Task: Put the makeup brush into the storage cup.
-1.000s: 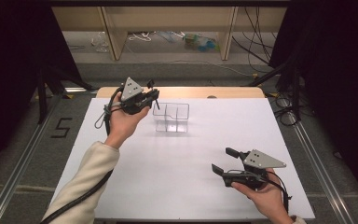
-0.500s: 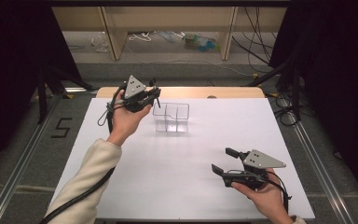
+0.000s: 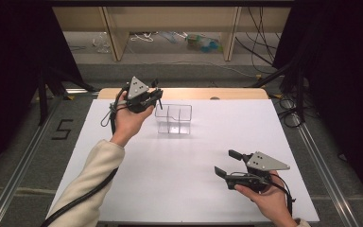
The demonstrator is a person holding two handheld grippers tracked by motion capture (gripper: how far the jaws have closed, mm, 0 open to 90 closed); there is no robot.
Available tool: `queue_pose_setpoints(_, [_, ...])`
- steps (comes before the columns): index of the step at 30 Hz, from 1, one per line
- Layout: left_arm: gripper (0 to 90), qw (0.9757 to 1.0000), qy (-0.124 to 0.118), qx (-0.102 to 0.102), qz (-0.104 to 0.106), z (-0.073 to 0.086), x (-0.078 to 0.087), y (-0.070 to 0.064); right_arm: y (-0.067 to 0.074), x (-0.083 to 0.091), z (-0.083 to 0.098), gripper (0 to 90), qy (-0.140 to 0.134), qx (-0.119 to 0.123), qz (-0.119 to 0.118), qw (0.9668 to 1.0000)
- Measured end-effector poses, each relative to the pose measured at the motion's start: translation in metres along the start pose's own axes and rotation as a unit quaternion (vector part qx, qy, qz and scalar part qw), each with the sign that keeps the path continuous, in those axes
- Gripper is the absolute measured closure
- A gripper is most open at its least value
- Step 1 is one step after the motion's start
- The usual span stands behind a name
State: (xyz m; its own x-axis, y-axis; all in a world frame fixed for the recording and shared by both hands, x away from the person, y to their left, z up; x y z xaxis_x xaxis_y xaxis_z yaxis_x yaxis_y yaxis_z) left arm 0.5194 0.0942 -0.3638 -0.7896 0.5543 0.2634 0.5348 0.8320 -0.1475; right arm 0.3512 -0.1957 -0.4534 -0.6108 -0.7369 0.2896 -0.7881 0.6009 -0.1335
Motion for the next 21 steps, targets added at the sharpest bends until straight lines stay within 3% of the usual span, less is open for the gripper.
queue_pose_setpoints(3, [85.5,1.0000,0.000,-0.001,-0.001,0.0003,-0.0007,0.0005,0.0001,0.0002,0.0002,22.3,0.002,0.000,0.000,1.0000])
queue_pose_setpoints(4, [85.5,0.9999,-0.005,-0.013,0.000,-0.0009,-0.0017,0.0019,0.0002,0.0001,0.0002,22.3,0.002,0.000,0.000,1.0000])
queue_pose_setpoints(6, [85.5,1.0000,0.000,-0.001,-0.002,0.0010,-0.0017,0.0009,0.0001,0.0002,0.0002,22.3,0.002,0.000,0.000,1.0000])
queue_pose_setpoints(20, [85.5,1.0000,0.002,-0.004,-0.002,0.0022,-0.0056,0.0018,0.0002,0.0007,0.0004,22.4,0.006,0.001,-0.002,1.0000])
queue_pose_setpoints(21, [85.5,1.0000,0.002,-0.003,-0.001,0.0023,-0.0059,0.0017,-0.0018,0.0001,0.0000,22.4,0.000,0.013,0.003,0.9999])
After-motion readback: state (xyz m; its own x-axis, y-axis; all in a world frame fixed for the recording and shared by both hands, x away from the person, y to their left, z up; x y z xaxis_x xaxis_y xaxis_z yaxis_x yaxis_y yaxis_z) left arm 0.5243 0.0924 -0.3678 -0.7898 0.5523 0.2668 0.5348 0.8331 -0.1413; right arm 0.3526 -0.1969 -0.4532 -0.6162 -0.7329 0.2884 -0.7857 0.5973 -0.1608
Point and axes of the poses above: each handheld gripper's, and its own axes: x roughly backward along the jaws, z roughly out of its underside, y roughly to its left, the point moved 5 cm from there along -x, roughly forward along the jaws, and after that the axes turned 13 degrees about x, right-handed, at the moved point
